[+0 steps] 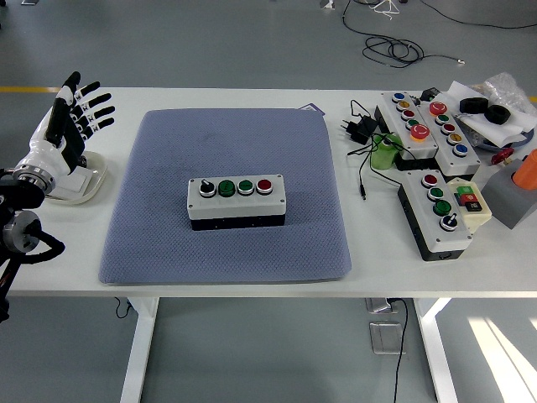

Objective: Pick up the button,place it on the desk,press the button,press the button

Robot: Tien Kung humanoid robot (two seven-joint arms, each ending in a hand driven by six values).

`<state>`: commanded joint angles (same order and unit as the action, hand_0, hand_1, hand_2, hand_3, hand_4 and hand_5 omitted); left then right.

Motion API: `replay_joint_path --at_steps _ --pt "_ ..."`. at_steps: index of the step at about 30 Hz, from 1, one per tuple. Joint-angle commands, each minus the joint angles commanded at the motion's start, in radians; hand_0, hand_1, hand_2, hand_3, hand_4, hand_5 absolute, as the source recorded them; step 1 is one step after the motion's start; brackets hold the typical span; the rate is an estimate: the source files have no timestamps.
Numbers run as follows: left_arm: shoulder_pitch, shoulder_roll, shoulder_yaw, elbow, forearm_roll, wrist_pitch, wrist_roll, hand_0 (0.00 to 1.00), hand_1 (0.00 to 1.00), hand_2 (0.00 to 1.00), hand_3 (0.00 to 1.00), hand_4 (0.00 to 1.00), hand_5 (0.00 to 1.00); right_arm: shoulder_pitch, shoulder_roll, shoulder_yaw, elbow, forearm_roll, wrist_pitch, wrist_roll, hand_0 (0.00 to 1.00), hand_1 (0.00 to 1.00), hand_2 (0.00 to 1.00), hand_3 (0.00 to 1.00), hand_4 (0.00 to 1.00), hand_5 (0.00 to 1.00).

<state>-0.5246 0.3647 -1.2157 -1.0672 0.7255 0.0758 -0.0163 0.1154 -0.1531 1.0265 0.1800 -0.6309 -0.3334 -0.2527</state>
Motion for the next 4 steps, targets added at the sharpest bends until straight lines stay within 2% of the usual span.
replay_joint_path --at_steps 4 --pt "-0.001 0.001 0.002 -0.014 0.003 0.004 0.001 0.778 0.797 0.834 0.879 0.720 0.998 -0.002 0.000 -0.001 0.000 0.000 0.000 0.000 0.787 0.797 0.817 0.751 0.412 0.479"
